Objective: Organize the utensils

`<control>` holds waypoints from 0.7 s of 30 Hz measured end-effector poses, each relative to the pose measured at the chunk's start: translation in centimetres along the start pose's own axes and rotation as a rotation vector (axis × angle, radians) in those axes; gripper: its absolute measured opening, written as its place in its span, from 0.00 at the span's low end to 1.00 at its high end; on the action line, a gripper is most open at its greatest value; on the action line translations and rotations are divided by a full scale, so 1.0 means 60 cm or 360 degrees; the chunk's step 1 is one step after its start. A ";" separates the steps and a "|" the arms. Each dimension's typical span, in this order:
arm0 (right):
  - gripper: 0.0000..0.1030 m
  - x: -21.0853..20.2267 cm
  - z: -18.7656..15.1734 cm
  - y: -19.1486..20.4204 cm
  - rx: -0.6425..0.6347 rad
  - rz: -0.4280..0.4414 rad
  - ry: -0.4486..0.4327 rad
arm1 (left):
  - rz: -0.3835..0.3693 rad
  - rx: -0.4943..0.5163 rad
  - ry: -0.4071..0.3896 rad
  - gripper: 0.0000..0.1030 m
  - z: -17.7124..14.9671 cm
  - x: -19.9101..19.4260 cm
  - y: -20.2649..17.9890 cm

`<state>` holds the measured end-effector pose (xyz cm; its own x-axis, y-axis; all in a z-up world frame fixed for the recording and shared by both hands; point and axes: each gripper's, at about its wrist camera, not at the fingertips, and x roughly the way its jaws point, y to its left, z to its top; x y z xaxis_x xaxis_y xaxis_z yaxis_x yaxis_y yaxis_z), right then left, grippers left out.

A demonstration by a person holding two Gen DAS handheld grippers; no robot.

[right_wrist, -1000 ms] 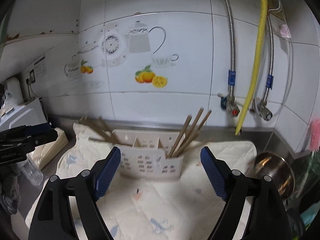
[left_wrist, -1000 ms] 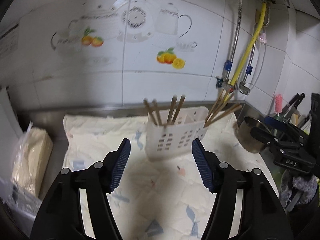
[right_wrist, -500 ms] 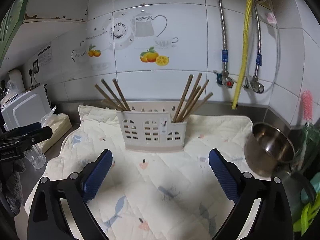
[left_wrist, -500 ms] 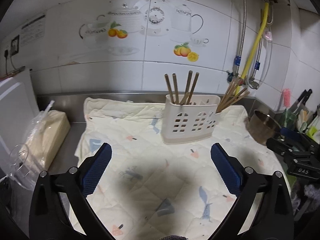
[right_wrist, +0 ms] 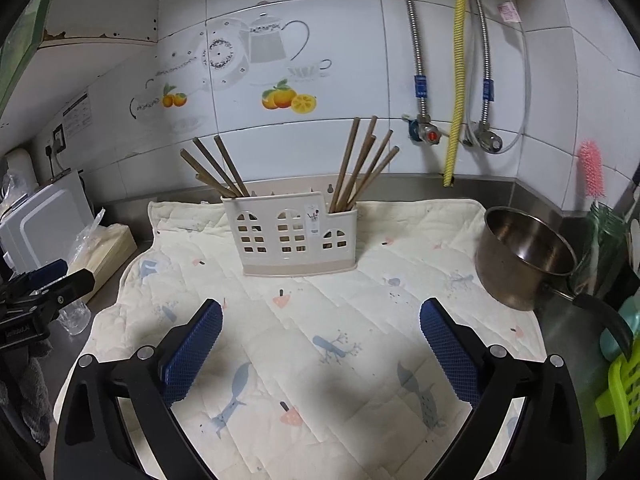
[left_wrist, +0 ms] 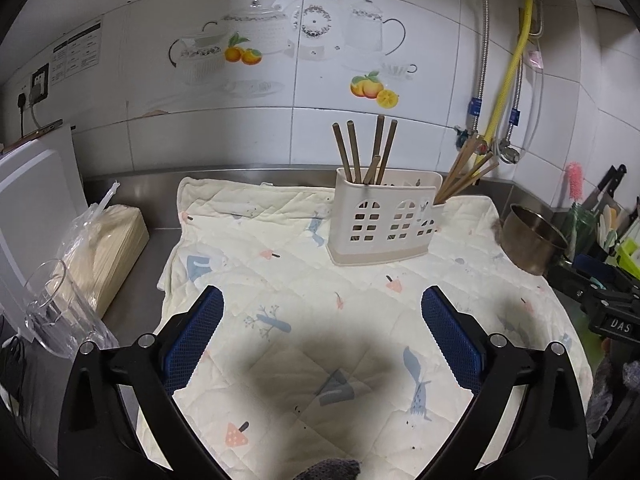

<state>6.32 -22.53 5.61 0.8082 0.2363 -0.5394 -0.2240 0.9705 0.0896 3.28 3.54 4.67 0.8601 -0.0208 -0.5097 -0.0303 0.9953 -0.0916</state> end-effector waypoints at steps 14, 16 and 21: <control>0.93 -0.014 -0.008 0.008 -0.0022 -0.0011 -0.0008 | 0.0017 0.0024 -0.0001 0.95 -0.012 -0.008 0.000; 0.93 -0.015 -0.008 0.010 -0.0026 -0.0006 -0.0007 | 0.0013 0.0023 0.0001 0.95 -0.013 -0.008 0.000; 0.93 -0.013 -0.007 0.013 -0.0037 -0.0008 -0.0001 | 0.0013 0.0021 0.0018 0.95 -0.017 -0.005 0.002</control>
<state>5.29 -21.95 5.72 0.8097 0.2314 -0.5393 -0.2324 0.9703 0.0673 2.53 3.59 3.95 0.8539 -0.0138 -0.5203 -0.0304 0.9966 -0.0764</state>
